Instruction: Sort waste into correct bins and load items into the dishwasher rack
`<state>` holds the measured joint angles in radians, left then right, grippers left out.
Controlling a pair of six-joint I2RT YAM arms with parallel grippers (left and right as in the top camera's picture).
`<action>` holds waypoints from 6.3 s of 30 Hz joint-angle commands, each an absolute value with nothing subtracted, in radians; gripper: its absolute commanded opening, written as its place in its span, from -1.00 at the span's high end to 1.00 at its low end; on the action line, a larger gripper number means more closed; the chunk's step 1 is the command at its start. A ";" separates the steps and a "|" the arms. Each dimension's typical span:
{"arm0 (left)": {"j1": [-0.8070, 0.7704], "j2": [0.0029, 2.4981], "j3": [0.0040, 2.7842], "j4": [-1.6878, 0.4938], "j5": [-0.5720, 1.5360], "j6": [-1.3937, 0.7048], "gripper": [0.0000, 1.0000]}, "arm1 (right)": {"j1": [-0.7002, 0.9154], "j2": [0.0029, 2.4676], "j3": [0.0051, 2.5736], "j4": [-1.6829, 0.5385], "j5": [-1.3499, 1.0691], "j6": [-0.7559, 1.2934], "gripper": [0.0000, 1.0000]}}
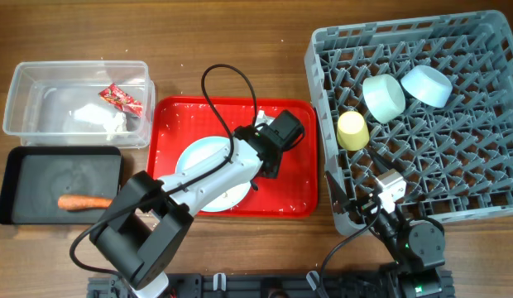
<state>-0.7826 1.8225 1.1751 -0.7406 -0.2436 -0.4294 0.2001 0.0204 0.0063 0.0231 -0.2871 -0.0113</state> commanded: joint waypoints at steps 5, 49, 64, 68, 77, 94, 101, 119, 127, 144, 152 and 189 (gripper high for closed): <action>-0.782 1.854 1.081 -0.627 -0.255 -0.364 0.31 | 0.196 0.018 0.005 0.025 -0.289 0.002 -1.00; -0.781 1.682 1.453 -1.142 -0.395 -0.265 0.92 | 0.196 0.018 0.005 0.025 -0.289 0.002 -0.99; -0.123 1.311 1.512 -1.301 0.043 -0.273 0.92 | 0.196 0.018 0.005 0.025 -0.289 0.002 -1.00; 0.207 1.312 1.396 -1.242 0.115 -0.230 0.92 | 0.196 0.018 0.005 0.025 -0.289 0.002 -0.99; 0.712 1.298 1.147 -0.994 0.816 0.104 0.92 | 0.196 0.018 0.005 0.025 -0.289 0.002 -0.99; 1.174 1.275 1.095 -1.307 1.484 0.624 0.92 | 0.196 0.018 0.005 0.025 -0.289 0.002 -0.99; 0.639 1.275 1.114 -1.118 1.384 0.461 0.92 | 0.196 0.018 0.005 0.025 -0.289 0.002 -1.00; -0.665 1.771 1.114 0.795 0.321 -1.243 0.92 | 0.196 0.018 0.005 0.025 -0.289 0.002 -0.99; -0.647 1.781 1.114 0.634 0.174 -1.242 0.67 | 0.196 0.018 0.005 0.025 -0.289 0.002 -1.00; -0.347 1.420 1.114 -0.317 0.155 -0.656 -0.99 | 0.196 0.022 0.005 0.025 -0.289 0.002 -1.00; -0.310 1.029 1.114 -0.675 0.159 -0.504 -1.00 | 0.196 0.023 0.005 0.025 -0.289 0.002 -0.99; 0.010 0.007 0.006 -0.070 0.070 -0.242 -1.00 | 0.196 0.023 0.005 0.025 -0.289 0.002 -0.99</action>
<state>0.0147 0.0139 0.0143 -0.0704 0.0761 -0.2626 0.1955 0.0288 0.0063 0.0231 -0.2871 -0.0109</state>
